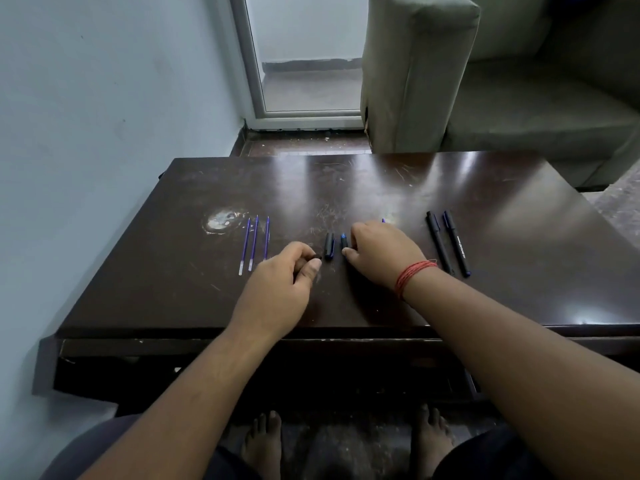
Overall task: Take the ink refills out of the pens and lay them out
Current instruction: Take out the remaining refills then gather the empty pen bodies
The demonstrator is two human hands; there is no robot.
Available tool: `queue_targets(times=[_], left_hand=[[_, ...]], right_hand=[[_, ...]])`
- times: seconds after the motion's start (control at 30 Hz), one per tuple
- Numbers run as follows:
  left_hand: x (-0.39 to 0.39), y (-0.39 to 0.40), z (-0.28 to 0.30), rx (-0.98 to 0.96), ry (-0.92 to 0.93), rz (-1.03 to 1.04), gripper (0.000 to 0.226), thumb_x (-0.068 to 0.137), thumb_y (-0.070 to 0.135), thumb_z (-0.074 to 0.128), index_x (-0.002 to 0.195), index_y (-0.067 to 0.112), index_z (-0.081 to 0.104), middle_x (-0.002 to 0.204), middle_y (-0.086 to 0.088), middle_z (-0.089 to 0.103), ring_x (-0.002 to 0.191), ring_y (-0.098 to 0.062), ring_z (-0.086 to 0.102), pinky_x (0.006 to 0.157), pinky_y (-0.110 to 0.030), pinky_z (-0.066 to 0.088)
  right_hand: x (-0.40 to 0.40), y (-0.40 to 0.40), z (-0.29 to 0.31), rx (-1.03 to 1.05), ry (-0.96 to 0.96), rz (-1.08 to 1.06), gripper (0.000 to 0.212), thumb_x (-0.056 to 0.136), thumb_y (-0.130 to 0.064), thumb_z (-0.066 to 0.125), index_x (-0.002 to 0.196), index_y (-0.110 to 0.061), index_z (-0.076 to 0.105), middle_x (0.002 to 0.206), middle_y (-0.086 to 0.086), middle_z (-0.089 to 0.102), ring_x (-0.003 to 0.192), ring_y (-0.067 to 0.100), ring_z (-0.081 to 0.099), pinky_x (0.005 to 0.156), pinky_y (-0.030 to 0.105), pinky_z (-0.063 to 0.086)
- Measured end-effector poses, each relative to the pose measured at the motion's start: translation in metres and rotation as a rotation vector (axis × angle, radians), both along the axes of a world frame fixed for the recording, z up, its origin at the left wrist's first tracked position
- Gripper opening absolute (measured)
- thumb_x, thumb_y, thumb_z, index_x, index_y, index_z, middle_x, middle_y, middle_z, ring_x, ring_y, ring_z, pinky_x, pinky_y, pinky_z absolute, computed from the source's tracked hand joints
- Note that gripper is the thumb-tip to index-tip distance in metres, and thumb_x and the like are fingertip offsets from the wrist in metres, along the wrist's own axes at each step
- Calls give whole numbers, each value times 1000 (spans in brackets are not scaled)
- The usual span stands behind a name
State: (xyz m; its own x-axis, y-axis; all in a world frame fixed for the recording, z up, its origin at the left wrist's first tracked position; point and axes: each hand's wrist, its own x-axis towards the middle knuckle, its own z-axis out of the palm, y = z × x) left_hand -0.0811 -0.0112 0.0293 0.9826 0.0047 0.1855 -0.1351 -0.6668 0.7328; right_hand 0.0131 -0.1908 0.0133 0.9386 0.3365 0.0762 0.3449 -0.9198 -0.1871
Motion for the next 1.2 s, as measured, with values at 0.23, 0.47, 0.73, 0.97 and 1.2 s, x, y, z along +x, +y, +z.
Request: queue_targets(times=[0.23, 0.47, 0.73, 0.97, 1.2], left_hand=[[15, -15, -1, 66, -81, -56, 8, 99, 29, 55, 100, 23, 61, 73, 11, 59, 66, -9, 54, 65, -37, 50], [23, -19, -8, 199, -74, -104, 11, 100, 30, 52, 101, 21, 58, 78, 11, 56, 75, -19, 57, 66, -37, 47], [26, -14, -15, 196, -46, -85, 11, 101, 30, 52, 101, 21, 59, 79, 10, 60, 72, -13, 57, 63, -35, 48], [27, -16, -17, 203, -53, -80, 12, 101, 29, 51, 103, 21, 60, 79, 11, 60, 73, -12, 58, 63, -34, 48], [26, -20, -17, 166, -65, -54, 11, 104, 25, 46, 105, 18, 54, 78, 5, 58, 69, -16, 56, 64, -42, 49]], right_hand=[[11, -19, 18, 6, -73, -103, 21, 97, -31, 53, 98, -10, 57, 101, 10, 63, 92, 29, 59, 74, 32, 42], [17, -31, 19, -187, 182, -250, 18, 94, -11, 47, 76, -9, 46, 86, 13, 56, 76, 30, 50, 67, 30, 38], [17, -34, 21, -213, 178, -216, 32, 89, -19, 52, 61, -11, 40, 63, 6, 44, 54, 20, 42, 46, 25, 27], [20, -37, 22, 10, 104, -211, 19, 87, -13, 55, 71, -12, 44, 67, 5, 50, 61, 24, 49, 45, 25, 29], [16, -32, 39, 1323, 313, -310, 9, 89, 3, 60, 91, -6, 60, 75, 9, 62, 60, 15, 60, 55, 25, 52]])
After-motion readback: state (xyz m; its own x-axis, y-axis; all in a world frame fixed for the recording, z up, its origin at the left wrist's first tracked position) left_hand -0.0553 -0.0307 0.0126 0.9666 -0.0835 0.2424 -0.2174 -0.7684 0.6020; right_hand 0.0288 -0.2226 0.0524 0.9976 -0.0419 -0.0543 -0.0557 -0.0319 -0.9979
